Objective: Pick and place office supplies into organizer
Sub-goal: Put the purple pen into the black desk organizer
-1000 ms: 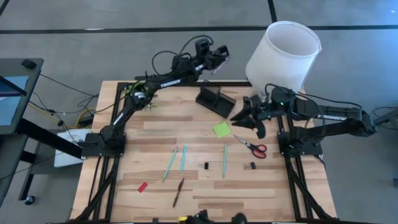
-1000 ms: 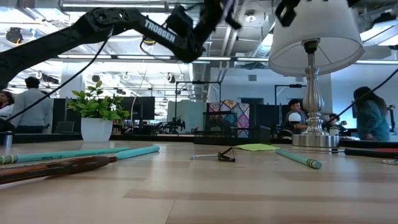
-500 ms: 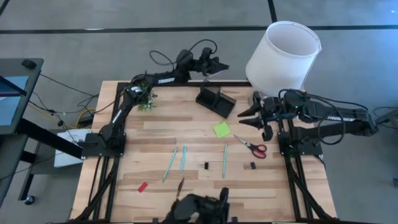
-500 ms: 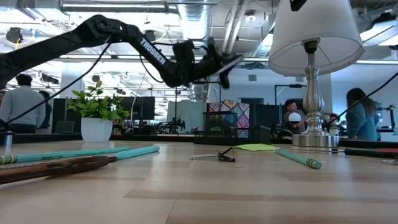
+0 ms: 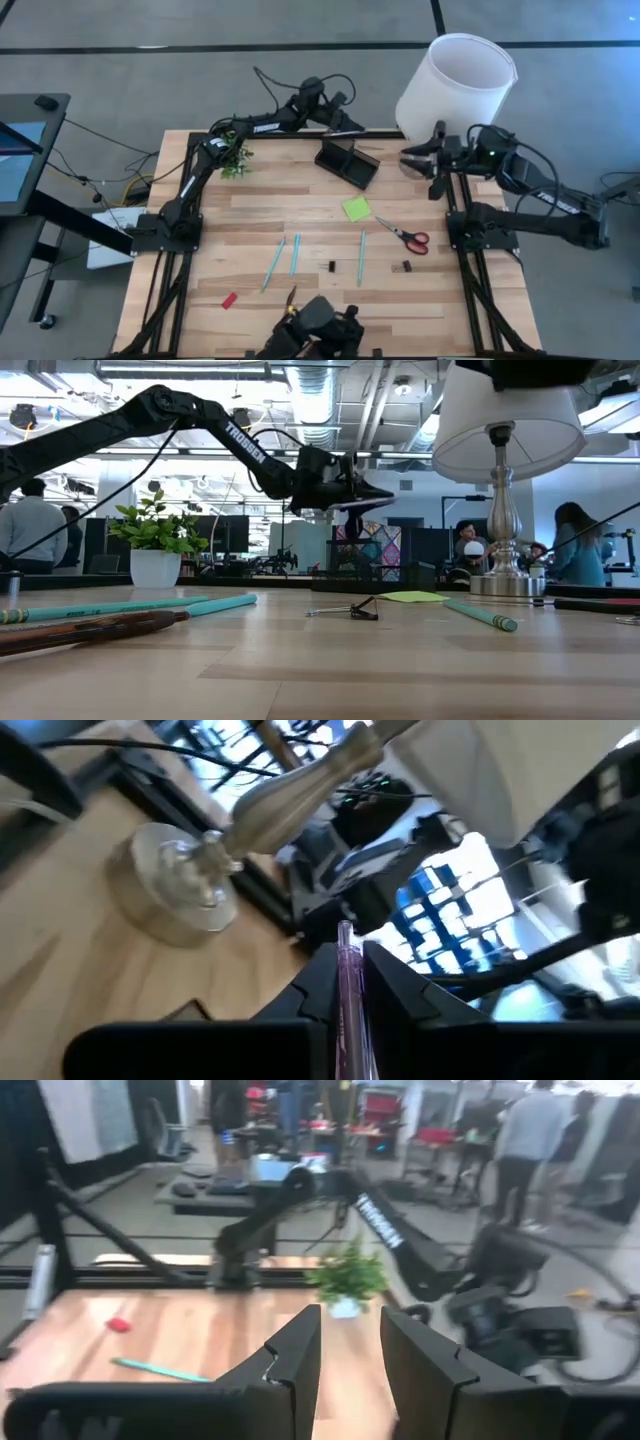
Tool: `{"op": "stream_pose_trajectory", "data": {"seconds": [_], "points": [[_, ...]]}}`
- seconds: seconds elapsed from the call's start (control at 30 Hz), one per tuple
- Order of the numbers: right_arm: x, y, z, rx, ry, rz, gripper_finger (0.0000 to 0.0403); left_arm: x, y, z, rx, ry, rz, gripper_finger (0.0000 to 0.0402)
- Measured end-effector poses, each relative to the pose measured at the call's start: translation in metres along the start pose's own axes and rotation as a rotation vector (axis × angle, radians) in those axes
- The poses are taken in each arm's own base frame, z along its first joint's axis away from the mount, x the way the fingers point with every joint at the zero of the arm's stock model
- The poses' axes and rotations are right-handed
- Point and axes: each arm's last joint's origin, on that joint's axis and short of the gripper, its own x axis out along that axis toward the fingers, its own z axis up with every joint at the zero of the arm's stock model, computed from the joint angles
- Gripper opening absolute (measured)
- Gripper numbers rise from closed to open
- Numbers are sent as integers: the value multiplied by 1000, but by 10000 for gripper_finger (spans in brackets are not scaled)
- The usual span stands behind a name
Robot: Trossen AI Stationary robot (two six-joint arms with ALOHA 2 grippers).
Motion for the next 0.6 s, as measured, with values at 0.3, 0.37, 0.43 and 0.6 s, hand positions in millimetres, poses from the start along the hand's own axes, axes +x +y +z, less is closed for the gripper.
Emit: {"op": "stream_pose_trajectory", "data": {"seconds": [0.3, 0.37, 0.43, 0.6], "points": [[-11, -9, 1, -17, -14, -93, 101, -12, -43, 32, 180, 176, 414, 18], [-10, -10, 1, -17, -13, -94, 101, -21, -54, 32, 249, 239, 558, 18], [-9, -10, 1, -16, -10, -91, 101, -31, -61, 24, 244, 303, 593, 18], [-5, -11, 0, 32, -12, -91, 101, -35, -84, 11, 230, 444, 694, 18]]}}
